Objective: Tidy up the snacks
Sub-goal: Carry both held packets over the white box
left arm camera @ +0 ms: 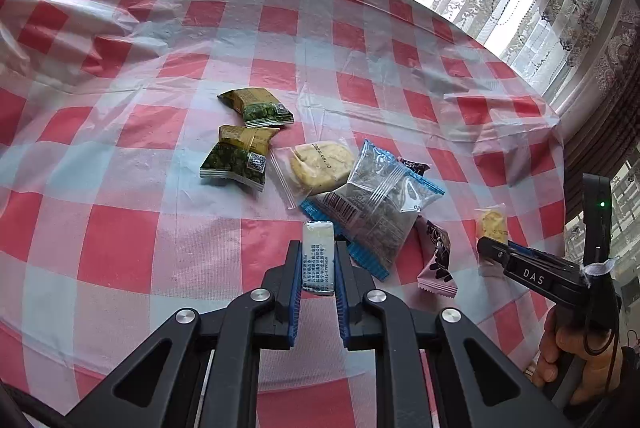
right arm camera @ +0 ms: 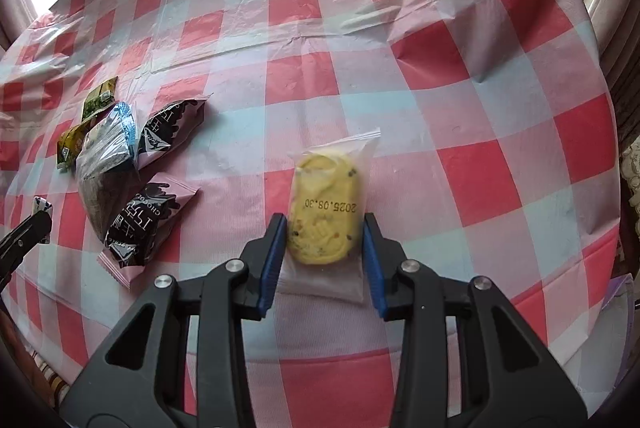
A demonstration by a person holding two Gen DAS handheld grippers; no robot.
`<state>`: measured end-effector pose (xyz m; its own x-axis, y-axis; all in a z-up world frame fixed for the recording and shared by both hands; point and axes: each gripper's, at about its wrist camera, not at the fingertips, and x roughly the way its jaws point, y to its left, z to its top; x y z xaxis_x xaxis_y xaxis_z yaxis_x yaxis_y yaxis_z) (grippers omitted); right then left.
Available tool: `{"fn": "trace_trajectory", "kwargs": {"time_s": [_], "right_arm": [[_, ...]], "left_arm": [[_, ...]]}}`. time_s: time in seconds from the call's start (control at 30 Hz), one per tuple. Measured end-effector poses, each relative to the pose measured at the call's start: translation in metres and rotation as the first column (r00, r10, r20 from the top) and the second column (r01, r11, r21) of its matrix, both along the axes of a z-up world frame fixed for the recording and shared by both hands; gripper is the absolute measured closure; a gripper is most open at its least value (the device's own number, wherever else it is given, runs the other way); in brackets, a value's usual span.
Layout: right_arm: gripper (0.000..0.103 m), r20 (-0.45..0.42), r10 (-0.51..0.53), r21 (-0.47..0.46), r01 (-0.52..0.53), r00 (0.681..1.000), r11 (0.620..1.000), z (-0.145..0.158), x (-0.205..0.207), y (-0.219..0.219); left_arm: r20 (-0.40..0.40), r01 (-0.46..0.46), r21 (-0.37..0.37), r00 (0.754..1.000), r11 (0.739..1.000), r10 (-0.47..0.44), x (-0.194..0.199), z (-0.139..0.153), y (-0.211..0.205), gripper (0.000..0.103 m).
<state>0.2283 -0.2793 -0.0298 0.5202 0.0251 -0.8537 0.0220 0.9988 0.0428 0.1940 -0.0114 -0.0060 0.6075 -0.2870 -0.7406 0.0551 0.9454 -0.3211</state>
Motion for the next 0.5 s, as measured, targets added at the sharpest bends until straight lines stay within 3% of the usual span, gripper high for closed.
{"fn": "trace_trajectory", "kwargs": {"time_s": [0.5], "right_arm": [[0.062, 0.038, -0.035, 0.030, 0.033, 0.999, 0.999, 0.028, -0.066, -0.048]], "left_arm": [[0.024, 0.084, -0.004, 0.996, 0.996, -0.084, -0.036, 0.027, -0.052, 0.088]]}}
